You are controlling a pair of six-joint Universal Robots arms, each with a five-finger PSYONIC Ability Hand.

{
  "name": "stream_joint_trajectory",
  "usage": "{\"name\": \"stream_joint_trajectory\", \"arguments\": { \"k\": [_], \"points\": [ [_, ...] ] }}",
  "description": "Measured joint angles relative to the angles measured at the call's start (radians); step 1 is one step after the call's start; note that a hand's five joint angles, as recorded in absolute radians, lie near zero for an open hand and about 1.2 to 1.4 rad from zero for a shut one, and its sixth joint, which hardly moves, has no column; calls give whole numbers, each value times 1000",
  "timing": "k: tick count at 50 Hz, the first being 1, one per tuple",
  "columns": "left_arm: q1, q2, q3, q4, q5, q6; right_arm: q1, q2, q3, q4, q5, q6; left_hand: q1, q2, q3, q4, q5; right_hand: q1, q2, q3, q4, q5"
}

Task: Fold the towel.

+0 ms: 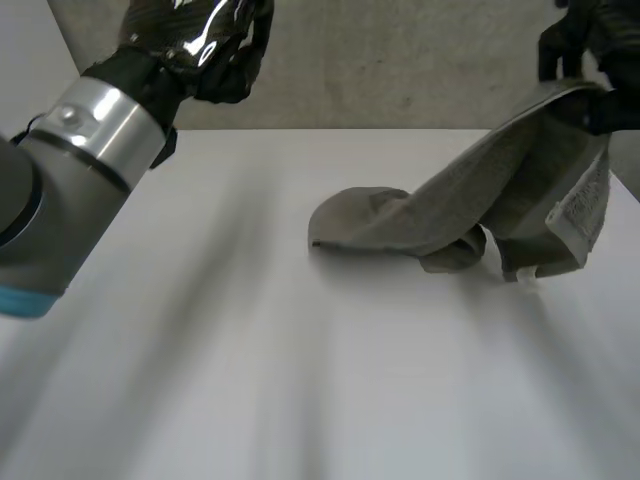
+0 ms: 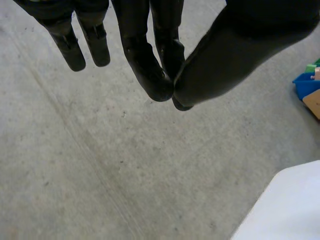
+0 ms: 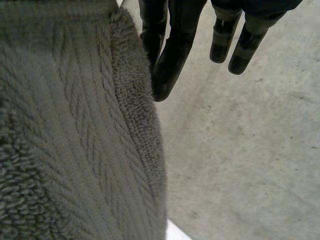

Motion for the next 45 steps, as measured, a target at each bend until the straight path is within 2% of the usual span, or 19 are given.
{"name": "stream_joint_trajectory", "arguments": {
  "k": [7, 8, 13, 15, 22, 28, 35, 45],
  "points": [
    [12, 12, -190, -2, 3, -17, 140, 191, 25, 1, 102, -69, -3, -10, 0, 0, -21, 0, 0, 0, 0, 0],
    [13, 4, -207, -1, 3, -17, 151, 210, 28, 1, 114, -82, -83, -96, 0, 0, -110, 0, 0, 0, 0, 0],
    [2, -107, -281, -7, -2, -22, 204, 317, 45, 6, 187, -169, -924, -960, 0, 0, -972, 0, 0, 0, 0, 0],
    [-5, -153, -288, -8, -4, -26, 216, 333, 47, 6, 205, -183, -1018, -1076, 0, 0, -1111, 0, 0, 0, 0, 0],
    [-50, -296, -275, -9, -6, -72, 239, 338, 34, 0, 260, -180, -1024, -1097, 0, 0, -1130, 0, 0, 0, 0, 0],
    [-93, -368, -243, 7, -7, -130, 243, 311, 6, -26, 304, -70, -1024, -1097, 0, 0, -1130, 0, 0, 0, 0, 0],
    [-145, -416, -199, 58, -20, -154, 232, 276, -28, -38, 313, 31, -1024, -1097, 0, 0, -1130, 0, 0, 0, 0, 0],
    [-185, -506, -96, 129, -72, -160, 221, 230, -26, -36, 301, 46, -1016, -1033, 0, 0, -1038, 0, 0, 0, 0, 0]
  ]
}}
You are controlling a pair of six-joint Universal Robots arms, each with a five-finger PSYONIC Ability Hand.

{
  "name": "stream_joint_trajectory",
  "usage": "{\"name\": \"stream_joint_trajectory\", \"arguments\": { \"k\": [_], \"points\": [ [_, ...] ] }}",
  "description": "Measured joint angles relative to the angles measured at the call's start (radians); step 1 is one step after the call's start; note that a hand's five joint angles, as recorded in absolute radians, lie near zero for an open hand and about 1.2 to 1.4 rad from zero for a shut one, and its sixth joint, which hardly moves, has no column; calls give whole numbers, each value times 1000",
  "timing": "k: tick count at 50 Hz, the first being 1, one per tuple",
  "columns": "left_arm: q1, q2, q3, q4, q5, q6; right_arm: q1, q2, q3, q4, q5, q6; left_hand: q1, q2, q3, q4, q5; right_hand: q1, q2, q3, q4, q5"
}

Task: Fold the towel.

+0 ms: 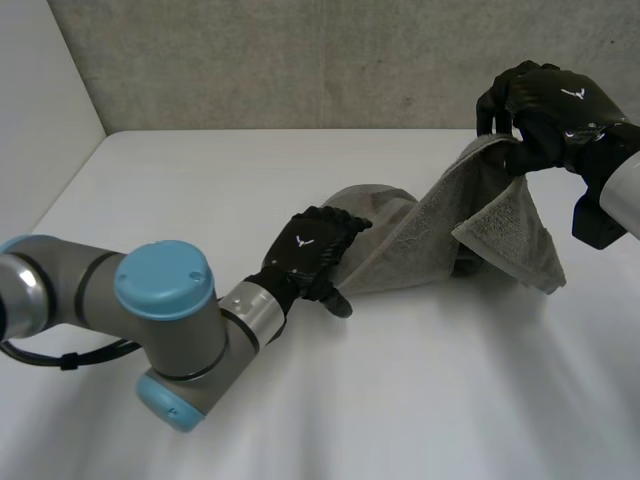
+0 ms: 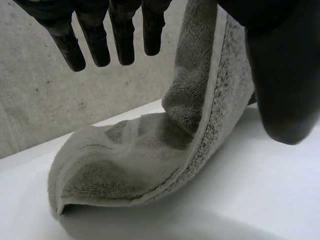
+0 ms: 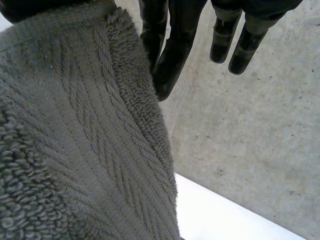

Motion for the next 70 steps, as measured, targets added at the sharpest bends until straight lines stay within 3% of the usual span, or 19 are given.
{"name": "stream_joint_trajectory", "arguments": {
  "k": [4, 9, 12, 22, 29, 36, 46, 54, 63, 70],
  "points": [
    [-8, -53, 46, 1, -6, -23, 0, -15, 4, 1, -2, -2, 105, 115, 0, 0, 112, 0, 0, 0, 0, 0],
    [-15, -115, 91, 2, -7, -70, 1, -32, 0, 3, 0, 0, 481, 479, 0, 0, 463, 0, 0, 0, 0, 0],
    [-18, -144, 113, 3, -8, -92, 1, -44, -5, 5, 1, 4, 597, 595, 0, 0, 576, 0, 0, 0, 0, 0],
    [-9, -165, 154, 2, -83, -103, -11, -88, -12, 14, -5, 9, 735, 730, 0, 0, 721, 0, 0, 0, 0, 0],
    [64, -78, 142, -9, -142, -69, -59, -95, -9, 52, -53, -10, 980, 979, 0, 0, 965, 0, 0, 0, 0, 0],
    [161, 45, 66, -70, -140, 8, -113, -88, -3, 104, -126, -86, 1003, 1033, 0, 0, 1009, 0, 0, 0, 0, 0],
    [246, 299, -84, -244, -2, 41, -124, -88, 15, 244, -159, -298, 1006, 1033, 0, 0, 1023, 9, 0, 0, 0, 0],
    [300, 435, -178, -327, 120, 40, -123, -128, 22, 267, -157, -340, 1006, 1033, 0, 0, 1023, 10, 5, 0, 0, 0],
    [329, 523, -202, -371, 142, 42, -148, -155, 22, 266, -160, -334, 1006, 1033, 0, 0, 1023, 10, 5, 0, 0, 0],
    [374, 714, -142, -488, 168, 48, -189, -198, 9, 321, -234, -353, 1006, 1033, 0, 0, 1024, 10, 5, 0, 0, 0]
  ]
}}
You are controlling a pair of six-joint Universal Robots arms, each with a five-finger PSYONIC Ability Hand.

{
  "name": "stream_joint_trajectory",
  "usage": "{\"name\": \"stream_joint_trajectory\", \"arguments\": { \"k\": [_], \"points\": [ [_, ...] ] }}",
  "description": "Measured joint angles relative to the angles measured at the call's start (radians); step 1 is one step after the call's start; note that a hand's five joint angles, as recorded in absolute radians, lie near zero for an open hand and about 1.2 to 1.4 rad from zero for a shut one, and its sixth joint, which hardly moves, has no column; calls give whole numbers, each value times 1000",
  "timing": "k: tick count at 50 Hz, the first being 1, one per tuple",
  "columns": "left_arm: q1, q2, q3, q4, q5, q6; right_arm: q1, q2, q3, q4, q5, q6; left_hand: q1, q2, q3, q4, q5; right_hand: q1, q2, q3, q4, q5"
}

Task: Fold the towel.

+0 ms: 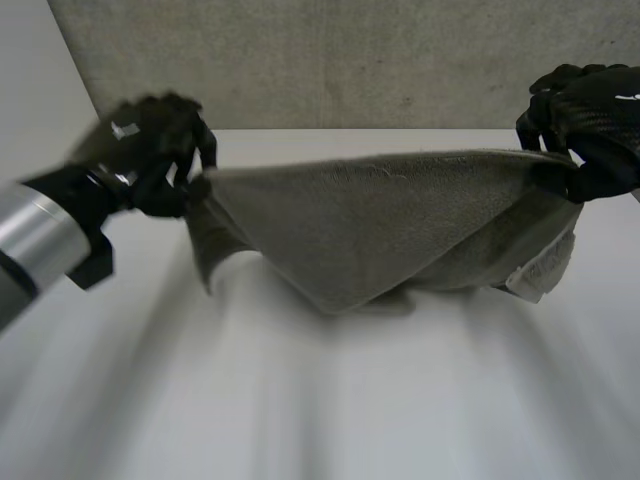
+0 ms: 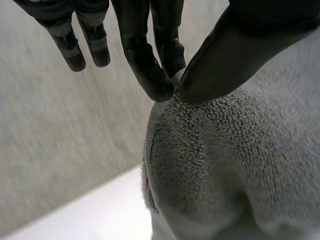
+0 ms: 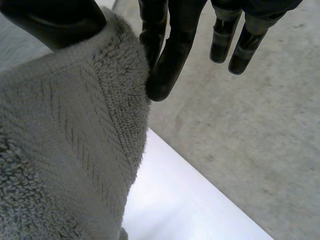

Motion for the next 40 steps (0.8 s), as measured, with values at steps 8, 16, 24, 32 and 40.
{"name": "stream_joint_trajectory", "arguments": {
  "k": [8, 16, 24, 32, 40],
  "points": [
    [42, 66, 93, -69, 82, 33, 14, 101, -23, 78, -53, -168, 0, 0, 0, 0, 4, 0, 0, 0, 0, 0],
    [18, -300, 278, -22, 49, 120, 207, 425, -260, 57, 199, -383, 0, 4, 0, 0, 4, 0, 0, 0, 0, 0],
    [-49, -606, 674, 215, -136, 190, 346, 624, -681, -266, 503, -356, 1, 4, 0, 0, 4, 1, 0, 0, 0, 0],
    [-86, -419, 705, 526, -204, 171, 348, 426, -645, -559, 535, -201, 2, 4, 0, 0, 4, 11, 0, 0, 0, 6],
    [-66, -288, 392, 533, -96, 162, 330, 310, -301, -445, 365, -195, 5, 4, 0, 0, 9, 14, 0, 0, 0, 8]
  ]
}}
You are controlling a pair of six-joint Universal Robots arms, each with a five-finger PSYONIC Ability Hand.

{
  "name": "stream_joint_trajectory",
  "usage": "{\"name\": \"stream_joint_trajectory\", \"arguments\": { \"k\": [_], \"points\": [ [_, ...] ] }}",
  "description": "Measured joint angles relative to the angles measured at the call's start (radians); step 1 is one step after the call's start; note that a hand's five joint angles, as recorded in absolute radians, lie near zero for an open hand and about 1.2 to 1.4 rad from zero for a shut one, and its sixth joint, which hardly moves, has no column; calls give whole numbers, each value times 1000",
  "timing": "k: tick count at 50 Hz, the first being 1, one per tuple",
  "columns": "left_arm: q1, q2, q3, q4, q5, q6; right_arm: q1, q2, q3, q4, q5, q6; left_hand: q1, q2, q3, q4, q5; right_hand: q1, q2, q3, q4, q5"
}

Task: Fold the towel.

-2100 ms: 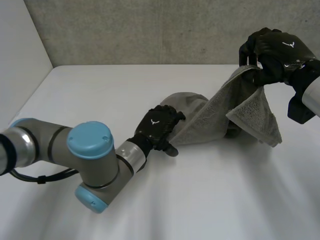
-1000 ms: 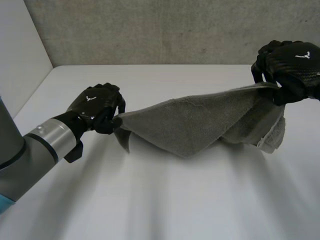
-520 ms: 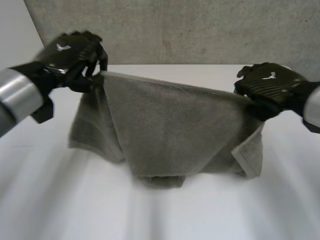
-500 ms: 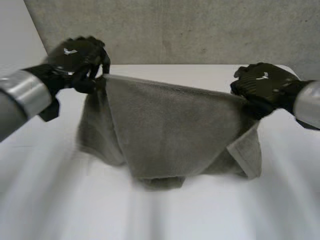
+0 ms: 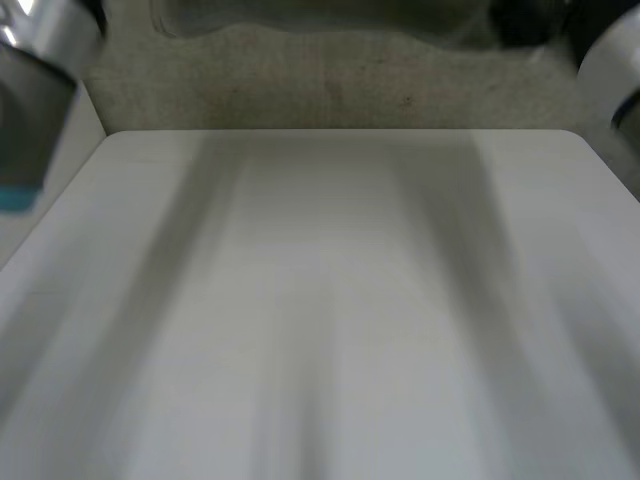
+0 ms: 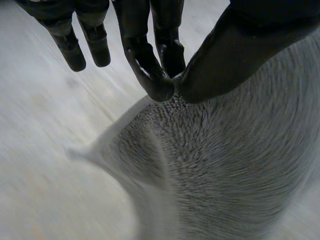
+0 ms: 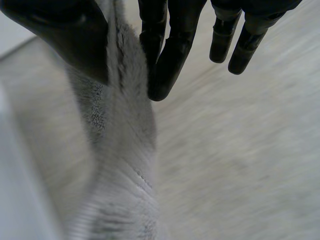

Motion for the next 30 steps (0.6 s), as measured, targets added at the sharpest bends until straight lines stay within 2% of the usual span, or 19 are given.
{"name": "stream_joint_trajectory", "arguments": {
  "k": [4, 9, 15, 22, 24, 30],
  "points": [
    [25, -8, -188, -49, 50, 17, -25, -9, 166, 36, -53, -15, 0, 0, 0, 0, 0, 0, 0, 0, 0, 0],
    [75, -47, -464, -92, 87, 92, -80, -12, 426, 21, -116, -62, 0, 0, 0, 0, 0, 0, 0, 0, 0, 0],
    [98, -101, -608, -92, 84, 176, -112, -18, 624, -77, -144, -77, 0, 0, 0, 0, 0, 0, 0, 0, 0, 0],
    [94, -157, -633, -86, 70, 194, -129, -17, 692, -155, -138, -66, -1, -1, 0, 0, -1, 0, 0, 0, 0, 0],
    [91, -167, -631, -82, 64, 192, -133, -19, 694, -160, -136, -58, -56, -89, 0, 0, -93, 0, 0, 0, 0, 0],
    [79, -180, -620, -54, 18, 177, -140, -51, 689, -151, -135, 0, -529, -560, 0, 0, -563, -1, 0, 0, 0, 0]
  ]
}}
